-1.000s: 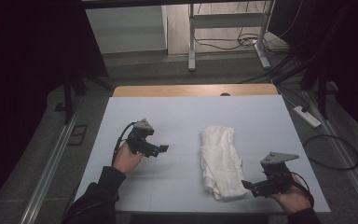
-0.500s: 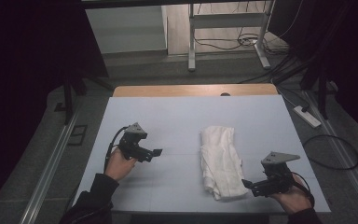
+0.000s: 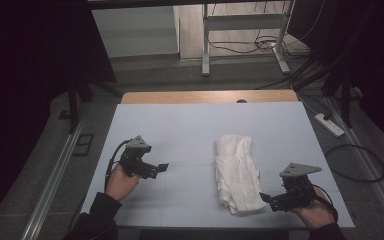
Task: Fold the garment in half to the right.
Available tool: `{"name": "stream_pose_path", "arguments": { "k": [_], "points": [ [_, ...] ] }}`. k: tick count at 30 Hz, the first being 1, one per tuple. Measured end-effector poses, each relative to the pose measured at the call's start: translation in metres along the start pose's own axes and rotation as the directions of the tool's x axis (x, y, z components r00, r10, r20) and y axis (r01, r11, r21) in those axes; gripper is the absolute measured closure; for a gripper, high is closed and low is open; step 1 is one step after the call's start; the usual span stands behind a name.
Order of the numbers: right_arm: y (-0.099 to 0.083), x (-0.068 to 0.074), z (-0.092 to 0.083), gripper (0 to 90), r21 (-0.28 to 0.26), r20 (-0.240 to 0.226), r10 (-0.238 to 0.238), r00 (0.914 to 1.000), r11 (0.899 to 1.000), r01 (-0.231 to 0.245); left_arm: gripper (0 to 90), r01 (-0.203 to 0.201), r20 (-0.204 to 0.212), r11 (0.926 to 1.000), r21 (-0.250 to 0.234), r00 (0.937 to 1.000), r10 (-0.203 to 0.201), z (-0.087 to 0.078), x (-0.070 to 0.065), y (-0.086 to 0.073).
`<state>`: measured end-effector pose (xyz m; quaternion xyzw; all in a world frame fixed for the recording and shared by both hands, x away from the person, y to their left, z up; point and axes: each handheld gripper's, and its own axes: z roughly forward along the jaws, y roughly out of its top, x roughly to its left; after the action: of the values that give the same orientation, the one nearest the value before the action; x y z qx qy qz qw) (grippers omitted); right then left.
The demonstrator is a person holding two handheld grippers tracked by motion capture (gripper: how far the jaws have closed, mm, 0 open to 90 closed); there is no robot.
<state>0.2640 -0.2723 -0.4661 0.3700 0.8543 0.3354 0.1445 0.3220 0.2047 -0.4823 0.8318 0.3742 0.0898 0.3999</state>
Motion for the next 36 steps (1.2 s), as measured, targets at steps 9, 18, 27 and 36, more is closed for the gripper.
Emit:
{"name": "stream_pose_path", "arguments": {
  "k": [9, 18, 27, 36],
  "points": [
    [0.000, -0.001, -0.001, 0.0, 0.005, 0.007, 0.021, 0.9998, 1.000, -0.021, 0.0, 0.034, -0.013, 0.9991, -0.027, 0.9993, -0.034, -0.018, -0.003, -0.014],
    [0.000, 0.001, -0.001, 0.0, 0.011, 0.004, 0.015, 0.9999, 1.000, -0.015, 0.0, 0.063, -0.020, 0.9964, -0.056, 0.9977, -0.065, -0.033, -0.005, -0.026],
    [0.000, 0.001, -0.002, 0.0, 0.024, 0.000, 0.015, 0.9999, 1.000, -0.015, 0.0, 0.075, -0.033, 0.9944, -0.075, 0.9965, -0.077, -0.045, -0.008, -0.035],
    [-0.002, -0.001, -0.006, 0.0, 0.025, 0.012, 0.027, 0.9996, 0.999, -0.027, 0.0, 0.085, -0.052, 0.9924, -0.089, 0.9946, -0.090, -0.056, -0.010, -0.044]
  ]
}}
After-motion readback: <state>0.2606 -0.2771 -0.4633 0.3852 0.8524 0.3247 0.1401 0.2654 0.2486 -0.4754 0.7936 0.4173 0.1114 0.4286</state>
